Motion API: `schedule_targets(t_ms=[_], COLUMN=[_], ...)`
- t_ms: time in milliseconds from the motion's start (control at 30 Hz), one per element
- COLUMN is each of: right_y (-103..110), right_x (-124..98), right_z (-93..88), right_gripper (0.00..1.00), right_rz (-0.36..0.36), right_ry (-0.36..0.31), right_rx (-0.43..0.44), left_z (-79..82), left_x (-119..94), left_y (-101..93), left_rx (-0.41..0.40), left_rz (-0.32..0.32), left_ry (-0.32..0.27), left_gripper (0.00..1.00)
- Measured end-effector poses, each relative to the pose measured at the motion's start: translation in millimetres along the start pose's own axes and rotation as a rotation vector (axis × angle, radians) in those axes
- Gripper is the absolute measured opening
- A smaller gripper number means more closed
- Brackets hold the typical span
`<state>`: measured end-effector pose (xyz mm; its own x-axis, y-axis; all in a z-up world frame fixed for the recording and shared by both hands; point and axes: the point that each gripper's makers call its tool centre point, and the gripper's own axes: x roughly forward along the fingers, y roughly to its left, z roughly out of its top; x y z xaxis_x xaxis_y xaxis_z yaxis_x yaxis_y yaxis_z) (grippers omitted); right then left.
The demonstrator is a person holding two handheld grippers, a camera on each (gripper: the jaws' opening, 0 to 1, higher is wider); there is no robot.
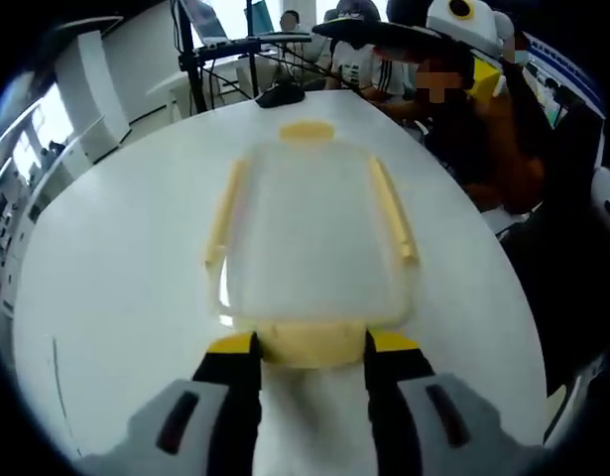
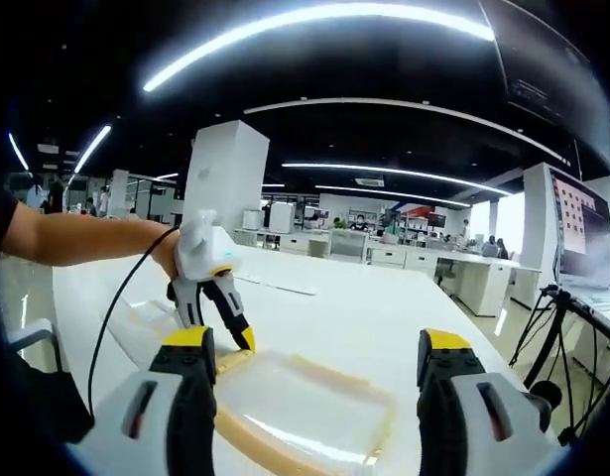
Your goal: Snap each plastic latch of the storage box into its locked position after aligning the lid with the box until every specified latch is closed and the lid sits flush.
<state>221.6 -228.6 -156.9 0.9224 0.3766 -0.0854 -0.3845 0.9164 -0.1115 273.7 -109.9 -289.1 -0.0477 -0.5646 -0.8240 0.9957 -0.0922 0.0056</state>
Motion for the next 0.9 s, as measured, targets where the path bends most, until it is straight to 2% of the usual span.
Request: schedule_targets(t_ms=[167, 233, 500, 900], right_y=[-11.2, -18.8, -37.1, -69.4], right_x=[-3.9, -7.0, -15.1, -28.3], right_z=[-2.2, -2.7, -21.1, -42.6], right_gripper=[0.83, 0.82, 0.76, 0.76], right_rz=[-0.031, -0.052, -0.081, -0.117], right_ry=[0.001, -0.02, 0.001, 0.049], right_rx=[-0.015, -0.027, -0.032, -0.035], left_z=[-0.3, -0.2, -0.7, -0.9], left_x=[-0.8, -1.4, -0.6, -2.4], left_y=[0.2, 1.5, -3.2, -0.8], left_rx=[0.003, 0.0, -0.009, -0.019], left_rz=[0.001, 0.001, 0.009, 0.01], left_ry=[-0.003, -0.008, -0.003, -0.006], left_gripper=[0.4, 0.4, 0.4, 0.4])
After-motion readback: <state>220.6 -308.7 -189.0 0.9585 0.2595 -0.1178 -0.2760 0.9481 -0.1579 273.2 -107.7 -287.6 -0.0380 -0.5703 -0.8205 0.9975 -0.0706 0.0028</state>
